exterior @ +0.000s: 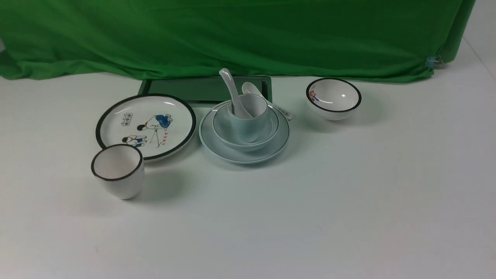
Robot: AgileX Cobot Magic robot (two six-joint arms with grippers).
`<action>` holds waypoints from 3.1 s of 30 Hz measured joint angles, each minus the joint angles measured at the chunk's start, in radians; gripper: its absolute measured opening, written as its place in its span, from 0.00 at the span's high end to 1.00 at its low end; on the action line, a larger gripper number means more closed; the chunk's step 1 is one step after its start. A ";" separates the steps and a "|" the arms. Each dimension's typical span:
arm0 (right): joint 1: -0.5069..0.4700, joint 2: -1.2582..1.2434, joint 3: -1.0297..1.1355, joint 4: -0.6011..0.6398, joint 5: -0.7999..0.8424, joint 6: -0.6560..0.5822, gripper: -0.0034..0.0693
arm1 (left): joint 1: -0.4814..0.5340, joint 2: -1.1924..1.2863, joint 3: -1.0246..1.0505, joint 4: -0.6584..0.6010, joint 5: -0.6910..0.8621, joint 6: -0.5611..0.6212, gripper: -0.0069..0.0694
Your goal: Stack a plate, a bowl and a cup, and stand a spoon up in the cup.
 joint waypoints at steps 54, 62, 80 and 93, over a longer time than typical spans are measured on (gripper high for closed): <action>-0.001 -0.001 0.001 -0.001 0.037 0.003 0.72 | 0.026 -0.132 0.257 0.059 0.039 -0.341 0.79; -0.001 -0.001 0.001 -0.001 0.037 0.004 0.70 | 0.026 -0.132 0.257 0.059 0.039 -0.338 0.78; -0.001 -0.001 0.001 -0.002 0.037 0.004 0.68 | 0.026 -0.132 0.257 0.059 0.039 -0.338 0.76; -0.001 -0.001 0.001 -0.002 0.037 0.004 0.63 | 0.026 -0.132 0.257 0.059 0.039 -0.338 0.74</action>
